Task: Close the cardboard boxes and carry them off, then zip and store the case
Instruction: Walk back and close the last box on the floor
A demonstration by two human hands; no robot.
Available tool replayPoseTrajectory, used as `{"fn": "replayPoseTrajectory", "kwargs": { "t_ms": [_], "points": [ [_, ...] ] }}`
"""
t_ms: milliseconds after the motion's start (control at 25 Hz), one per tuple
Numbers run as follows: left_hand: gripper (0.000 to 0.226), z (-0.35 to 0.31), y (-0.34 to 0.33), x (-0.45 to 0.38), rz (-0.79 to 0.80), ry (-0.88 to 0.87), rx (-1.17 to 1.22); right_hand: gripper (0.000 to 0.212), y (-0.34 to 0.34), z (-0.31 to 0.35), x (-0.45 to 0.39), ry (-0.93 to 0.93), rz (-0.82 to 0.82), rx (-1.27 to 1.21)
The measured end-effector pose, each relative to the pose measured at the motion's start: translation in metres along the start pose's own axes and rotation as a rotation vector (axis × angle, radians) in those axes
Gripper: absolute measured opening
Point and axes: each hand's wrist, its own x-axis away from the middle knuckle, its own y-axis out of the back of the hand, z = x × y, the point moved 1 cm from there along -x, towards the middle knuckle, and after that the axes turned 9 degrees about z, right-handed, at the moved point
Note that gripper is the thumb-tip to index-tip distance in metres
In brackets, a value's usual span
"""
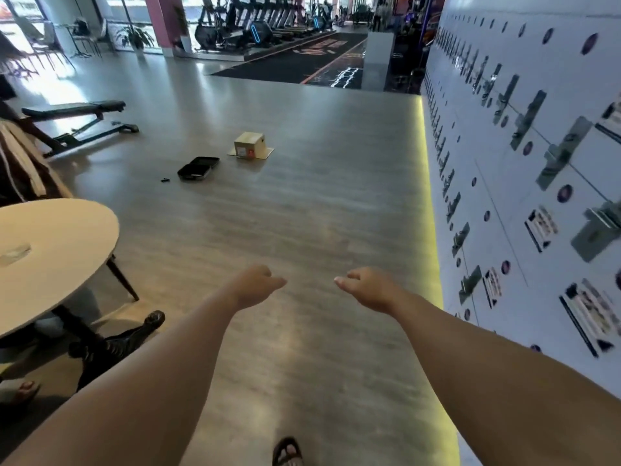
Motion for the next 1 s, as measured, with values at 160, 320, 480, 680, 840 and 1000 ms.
{"fn": "replayPoseTrajectory", "kwargs": {
  "t_ms": [160, 320, 480, 680, 840, 1000],
  "points": [
    [0.049, -0.002, 0.071, -0.112, 0.01, 0.017, -0.077, 0.07, 0.066, 0.02, -0.105, -0.019, -0.013, -0.016],
    [0.051, -0.013, 0.127, -0.228, 0.022, 0.039, -0.121, 0.071, 0.126, 0.023, -0.218, -0.025, -0.045, -0.017],
    [0.052, -0.028, 0.167, -0.366, 0.035, 0.036, -0.121, 0.073, 0.191, 0.004, -0.346, -0.024, -0.034, -0.022],
    [0.049, -0.062, 0.22, -0.522, 0.026, 0.061, -0.112, 0.079, 0.288, -0.011, -0.493, -0.009, 0.017, -0.021],
    [0.051, -0.083, 0.274, -0.624, -0.01, 0.091, -0.051, 0.079, 0.37, -0.005, -0.595, 0.019, 0.017, 0.022],
    [0.051, -0.079, 0.33, -0.728, -0.005, 0.117, -0.03, 0.077, 0.432, 0.001, -0.7, 0.042, 0.026, 0.026]
  ]
}}
